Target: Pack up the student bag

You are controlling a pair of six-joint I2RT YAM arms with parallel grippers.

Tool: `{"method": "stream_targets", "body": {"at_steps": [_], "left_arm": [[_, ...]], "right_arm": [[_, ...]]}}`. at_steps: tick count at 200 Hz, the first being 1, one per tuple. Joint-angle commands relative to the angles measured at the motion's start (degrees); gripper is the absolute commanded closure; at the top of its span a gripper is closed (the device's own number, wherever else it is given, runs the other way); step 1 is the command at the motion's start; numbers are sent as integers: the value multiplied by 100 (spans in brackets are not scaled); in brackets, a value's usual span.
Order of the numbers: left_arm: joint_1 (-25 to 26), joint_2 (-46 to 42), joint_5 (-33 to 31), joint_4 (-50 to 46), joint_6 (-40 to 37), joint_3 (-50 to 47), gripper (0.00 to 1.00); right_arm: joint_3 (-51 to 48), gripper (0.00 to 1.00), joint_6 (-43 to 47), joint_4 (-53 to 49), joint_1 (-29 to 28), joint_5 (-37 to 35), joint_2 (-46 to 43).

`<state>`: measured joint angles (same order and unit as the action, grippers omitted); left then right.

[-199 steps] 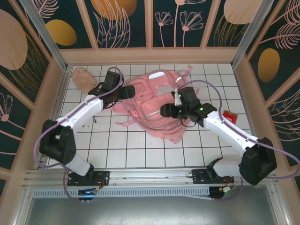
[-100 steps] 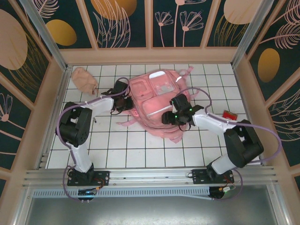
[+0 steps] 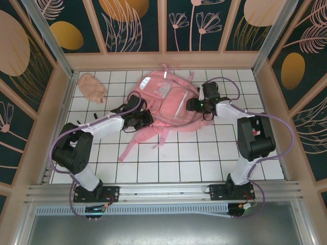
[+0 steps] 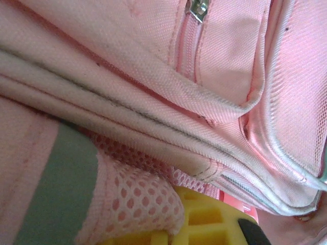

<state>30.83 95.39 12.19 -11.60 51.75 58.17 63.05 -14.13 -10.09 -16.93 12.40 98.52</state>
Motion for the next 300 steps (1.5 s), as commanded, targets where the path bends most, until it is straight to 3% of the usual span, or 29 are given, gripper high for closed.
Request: {"method": "stream_targets", "body": {"at_steps": [1, 32, 57, 71, 84, 100, 147, 179, 217, 263, 300], "left_arm": [[99, -383, 469, 317, 478, 45, 100], [94, -576, 478, 537, 817, -75, 100], [107, -631, 585, 621, 949, -175, 100], [121, -645, 673, 685, 1012, -210, 100], [138, -695, 704, 741, 1099, -210, 100], [143, -753, 707, 781, 1166, -211, 100], [163, -893, 750, 848, 1291, -391, 100], [187, -985, 749, 1032, 1399, -581, 100], [204, -1014, 812, 1133, 1486, -632, 100], [222, -1014, 899, 1274, 1639, -722, 100], [236, -1014, 978, 1379, 1793, -768, 100]], "right_arm": [[-684, 37, 14, 548, -69, -118, -1327], [-2528, 38, 832, 1875, -612, 445, -3297], [-3908, 38, 1981, 3229, -1923, 1221, -4334], [-4656, 38, 2158, 4625, -2591, 1070, -4429], [-5055, 39, 2439, 5809, -3101, 634, -4108], [-5033, 40, 2762, 6416, -3495, 24, -3422], [-4827, 48, 2929, 9127, -3667, -1045, -1028], [-4310, 60, 3073, 10712, -3752, -1992, 552], [-3568, 63, 3126, 10696, -3778, -2583, 1545], [-3208, 68, 2996, 10685, -3892, -2745, 2075], [-2953, 80, 2882, 10569, -3933, -3137, 2222]]}}
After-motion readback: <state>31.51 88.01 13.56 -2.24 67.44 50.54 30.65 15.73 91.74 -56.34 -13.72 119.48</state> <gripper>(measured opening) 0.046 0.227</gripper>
